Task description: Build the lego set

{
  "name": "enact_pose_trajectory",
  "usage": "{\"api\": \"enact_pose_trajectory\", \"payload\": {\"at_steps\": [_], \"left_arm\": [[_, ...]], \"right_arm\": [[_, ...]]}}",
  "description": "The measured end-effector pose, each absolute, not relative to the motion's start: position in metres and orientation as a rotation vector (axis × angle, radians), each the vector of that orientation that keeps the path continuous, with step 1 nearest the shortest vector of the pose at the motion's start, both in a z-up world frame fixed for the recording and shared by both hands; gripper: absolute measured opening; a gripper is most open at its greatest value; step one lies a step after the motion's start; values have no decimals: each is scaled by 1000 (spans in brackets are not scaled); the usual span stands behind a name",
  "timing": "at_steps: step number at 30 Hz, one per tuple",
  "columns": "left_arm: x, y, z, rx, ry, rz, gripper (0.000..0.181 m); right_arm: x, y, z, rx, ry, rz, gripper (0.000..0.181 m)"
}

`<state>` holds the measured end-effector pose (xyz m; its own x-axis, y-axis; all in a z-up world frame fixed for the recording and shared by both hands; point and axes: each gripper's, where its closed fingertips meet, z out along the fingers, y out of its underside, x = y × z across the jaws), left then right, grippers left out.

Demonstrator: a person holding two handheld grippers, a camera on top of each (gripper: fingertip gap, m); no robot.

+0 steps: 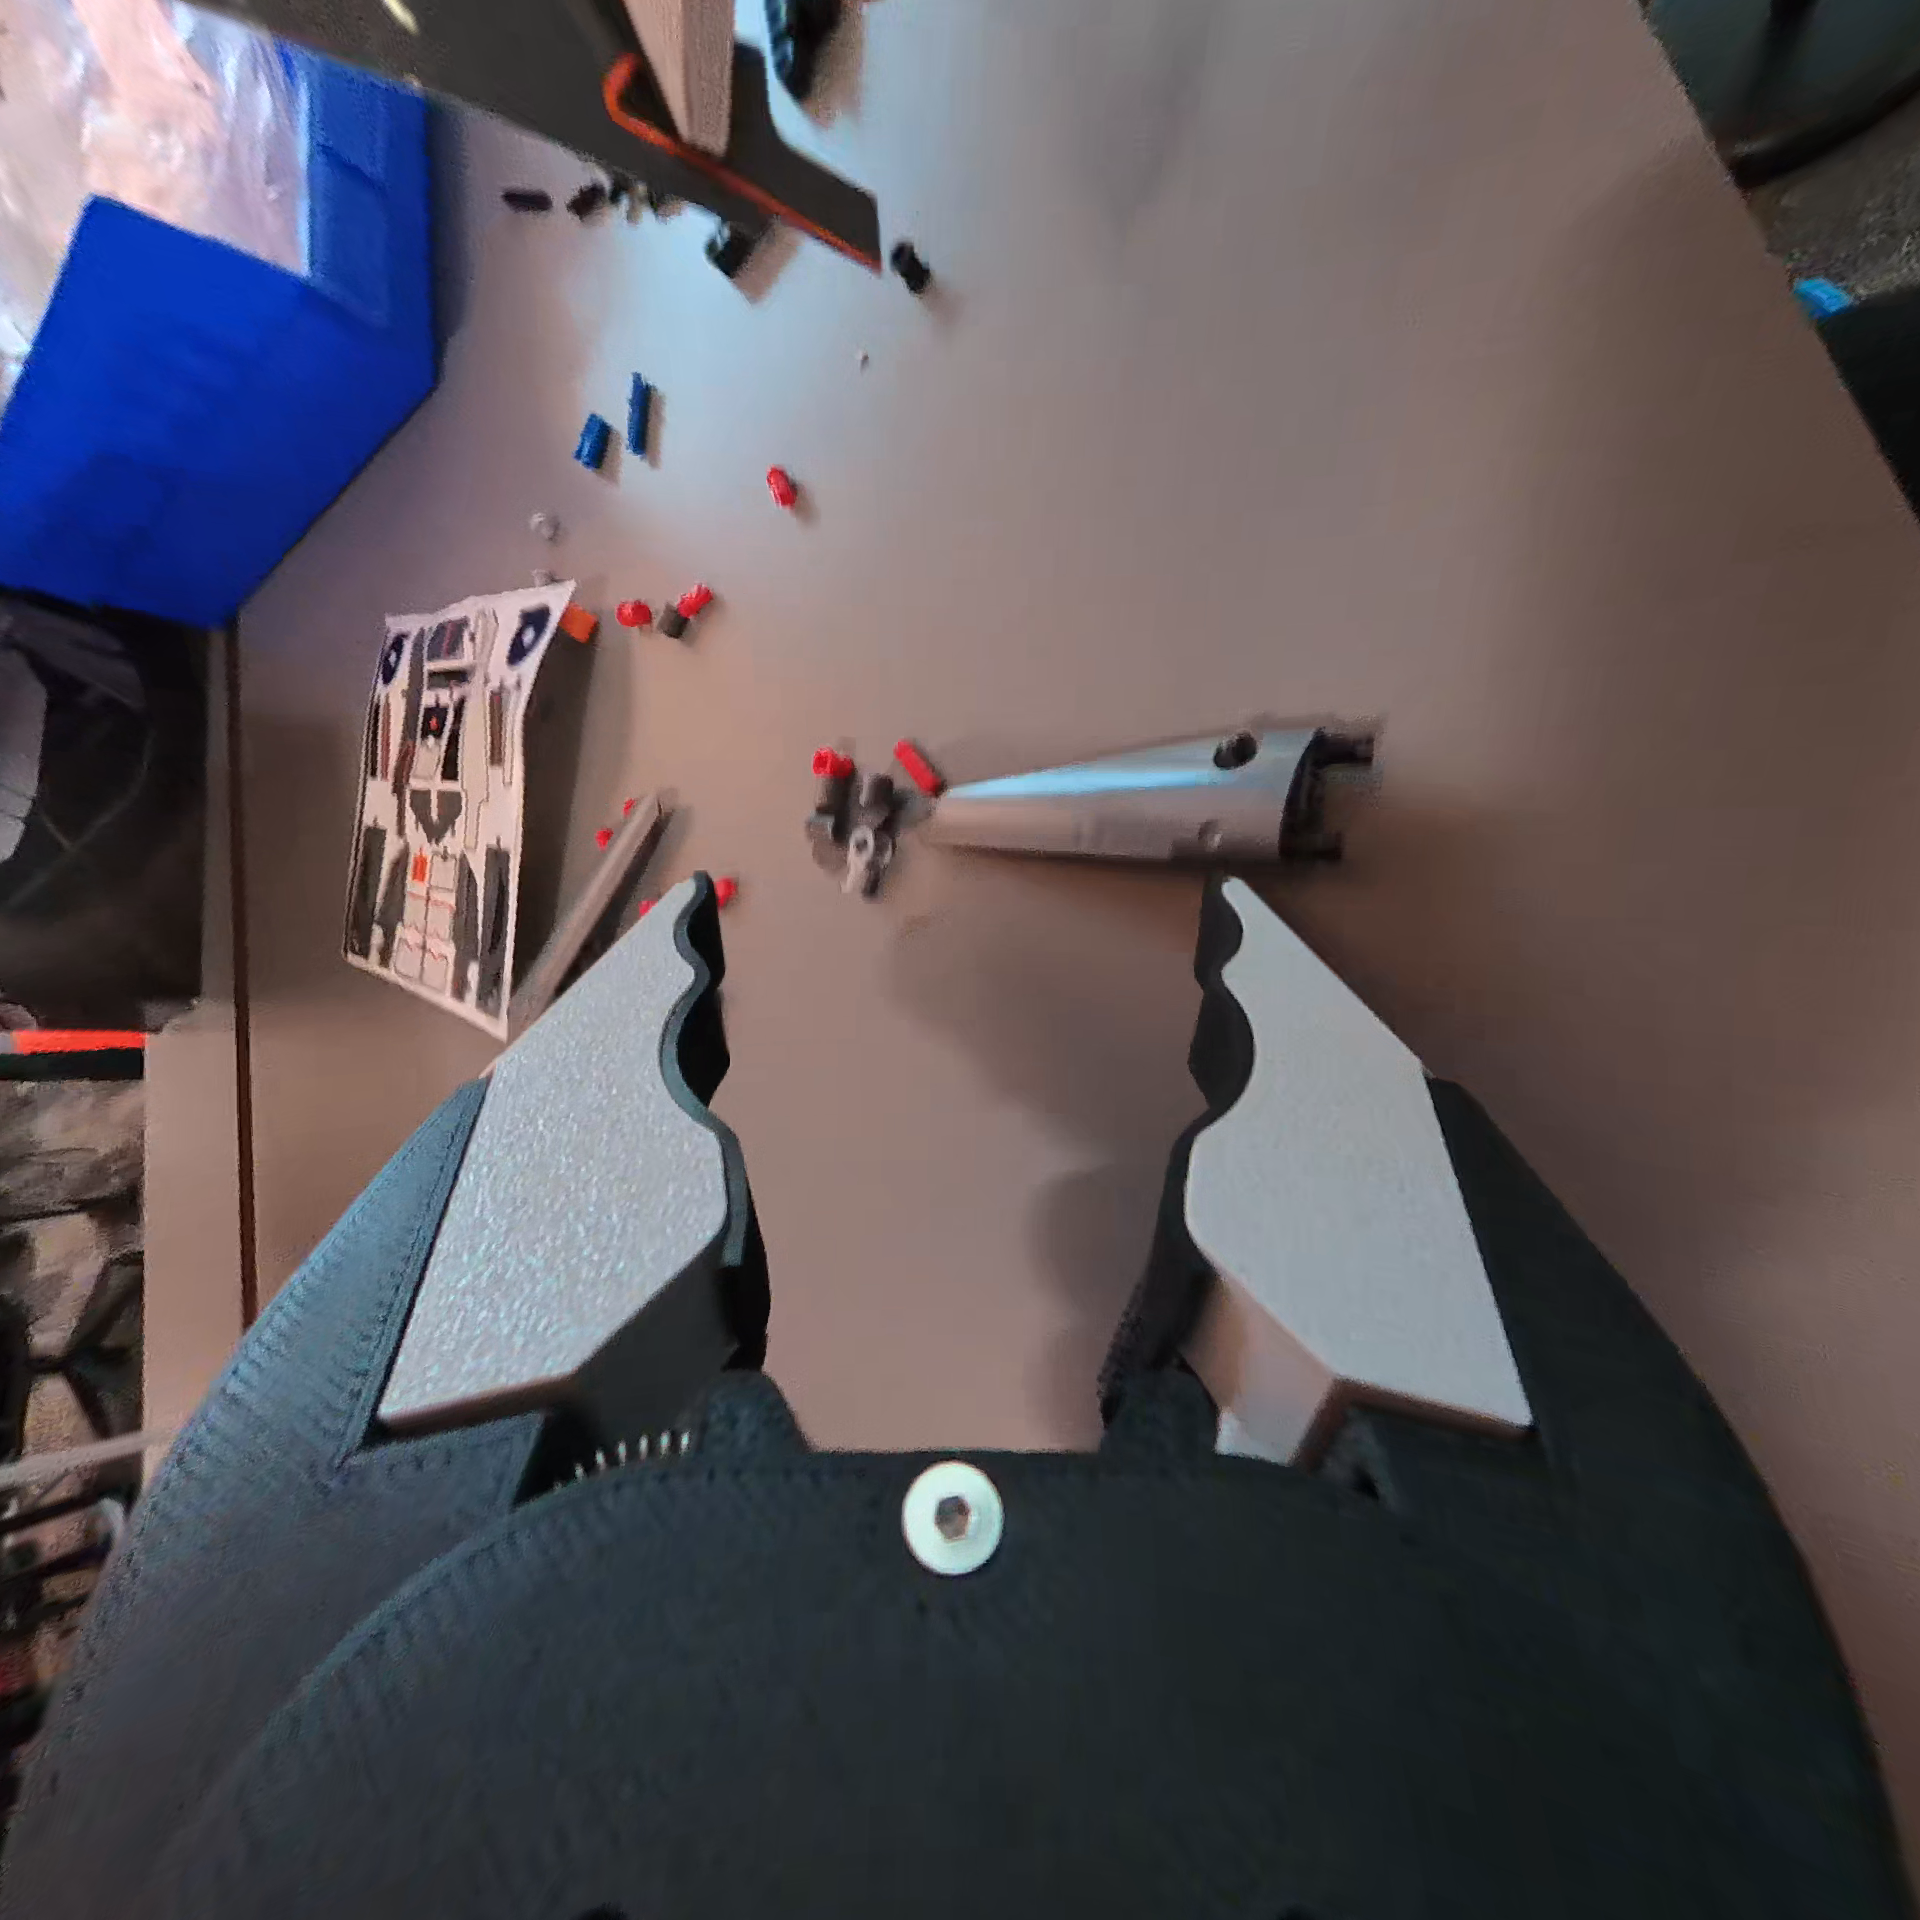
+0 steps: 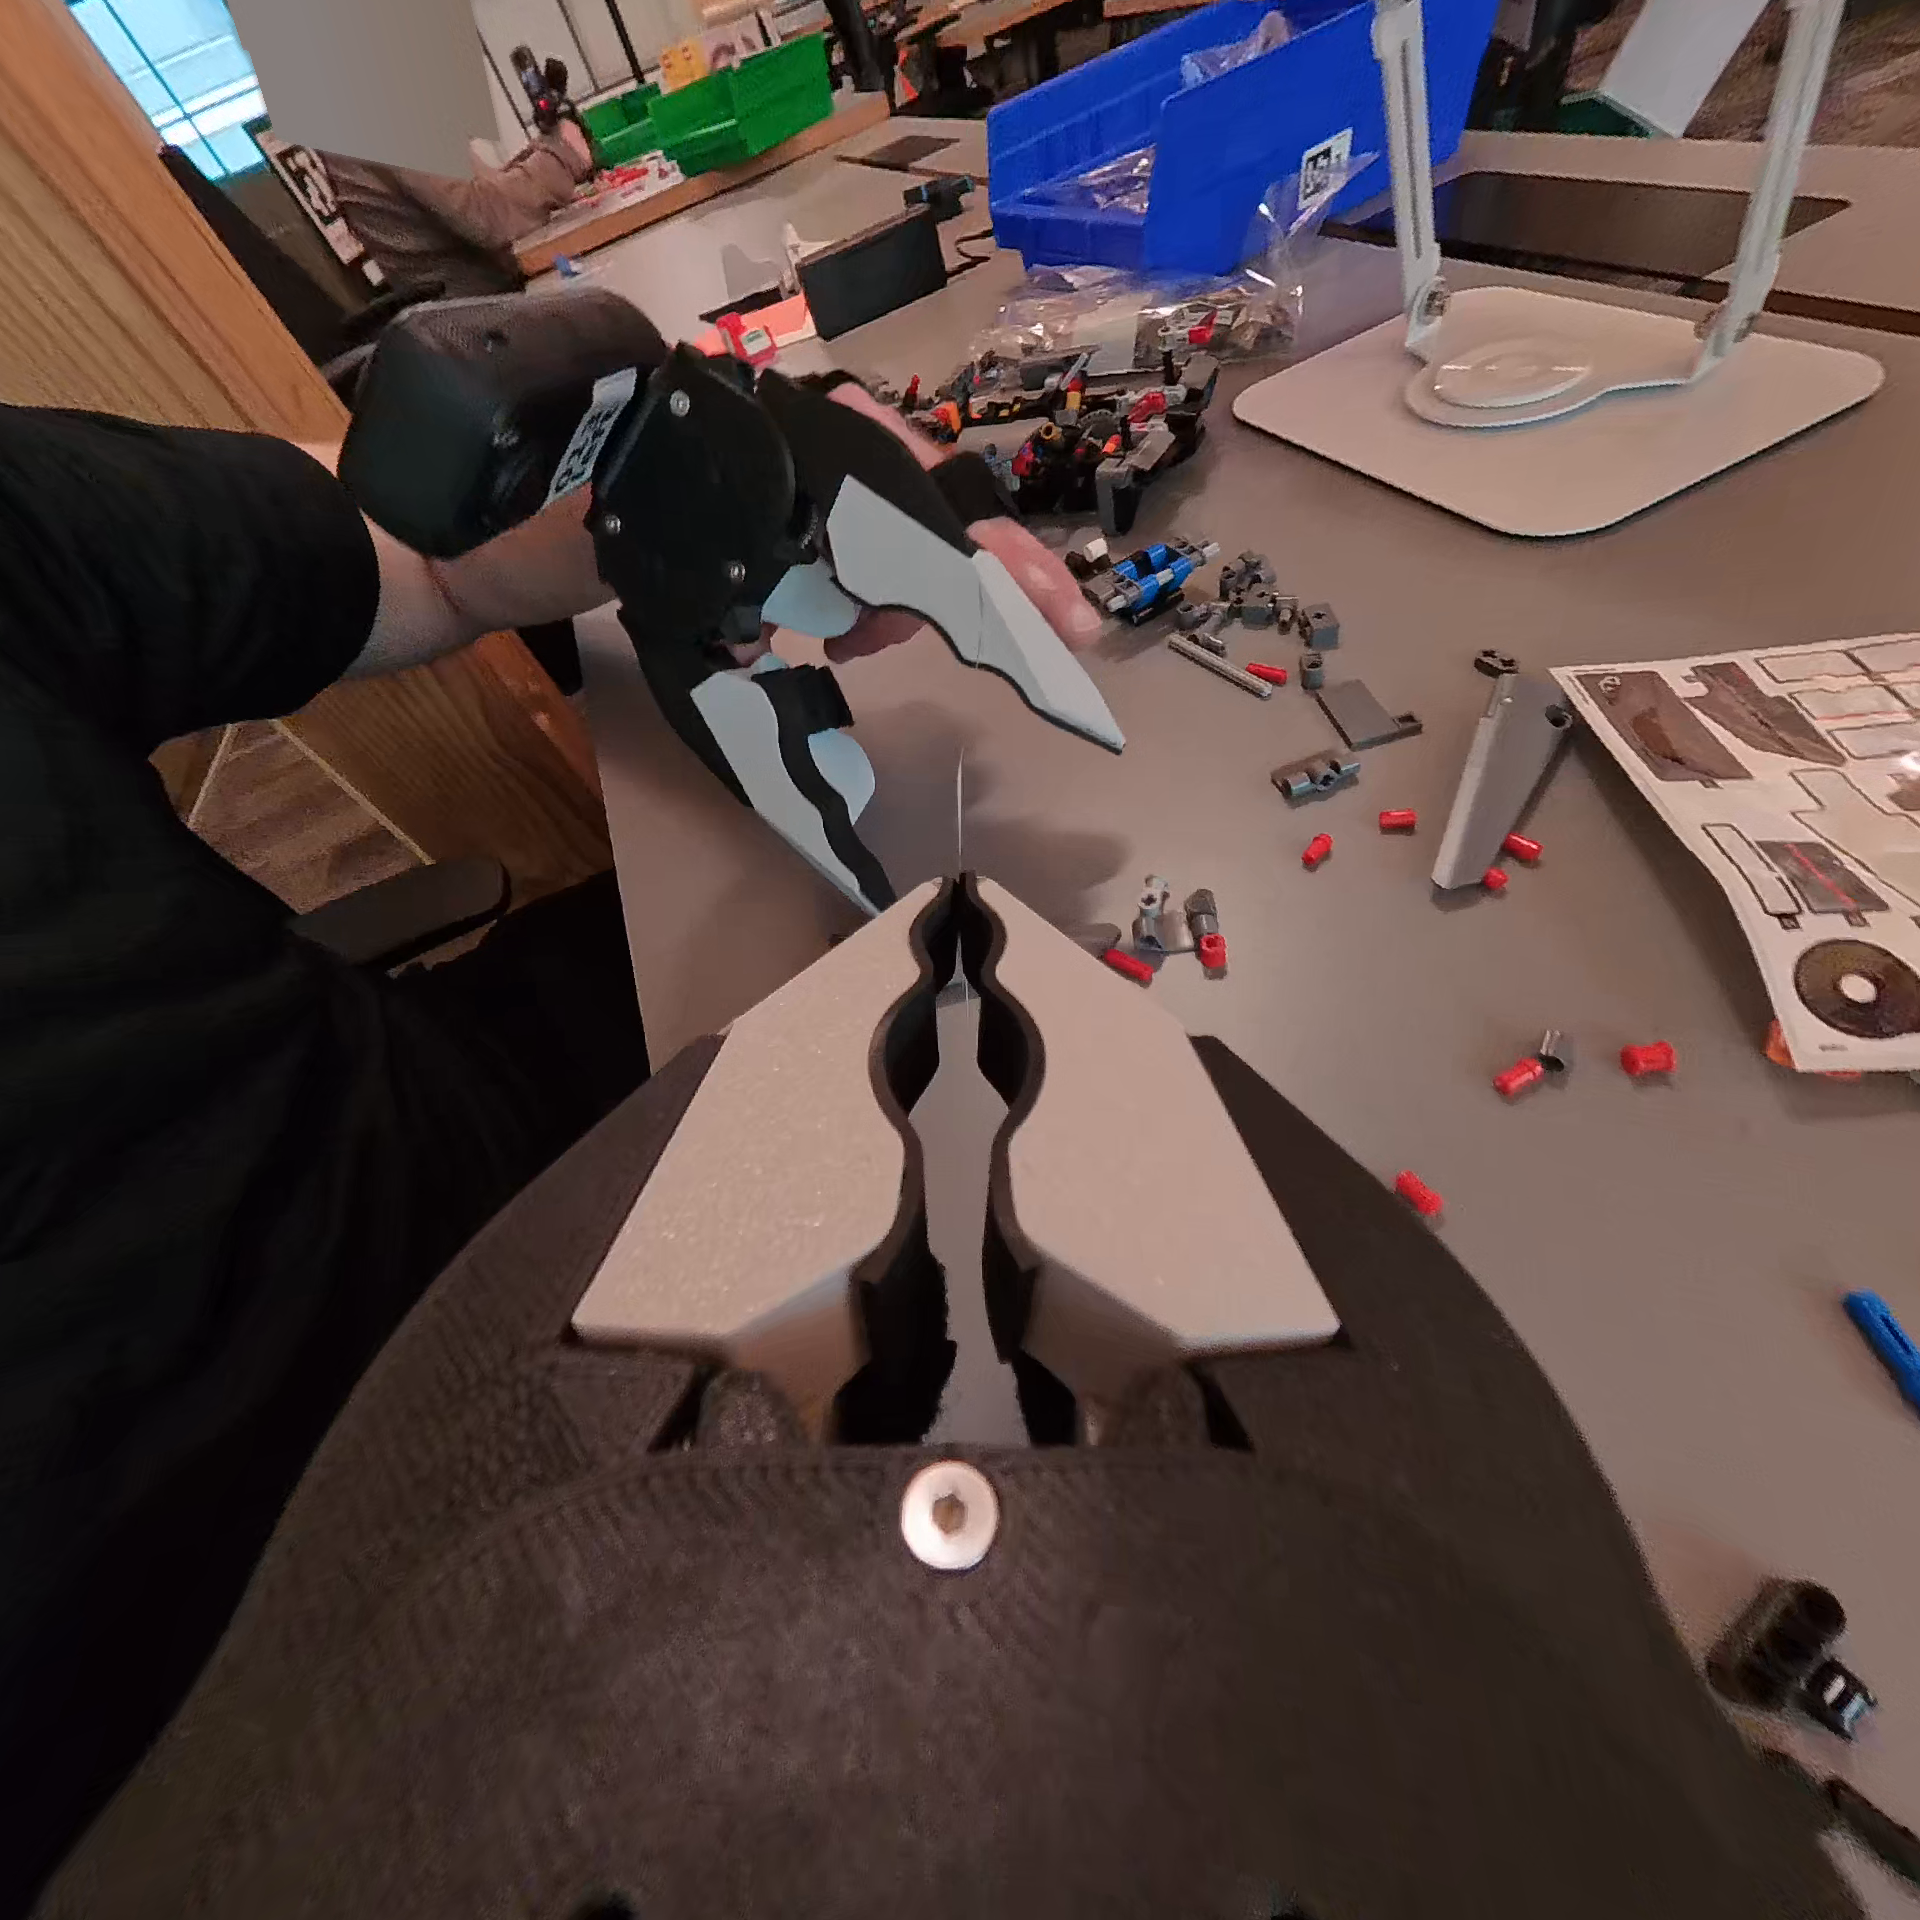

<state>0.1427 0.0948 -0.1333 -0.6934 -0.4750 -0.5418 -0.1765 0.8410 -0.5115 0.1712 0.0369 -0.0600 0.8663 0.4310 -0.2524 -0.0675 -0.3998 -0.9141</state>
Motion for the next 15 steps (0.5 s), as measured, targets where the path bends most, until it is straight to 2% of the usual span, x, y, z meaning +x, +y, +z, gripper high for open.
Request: {"api": "enact_pose_trajectory", "payload": {"at_steps": [6,9,15], "left_arm": [[175,25,-119,-503,2232,-718,95],[181,25,-113,-476,2229,-697,95],[177,52,-69,-620,2115,-919,63]], "right_arm": [[185,23,-54,-1897,-227,516,0],[193,12,-54,-1921,-225,497,0],[193,-8,-72,-2084,-348,524,0]]}}
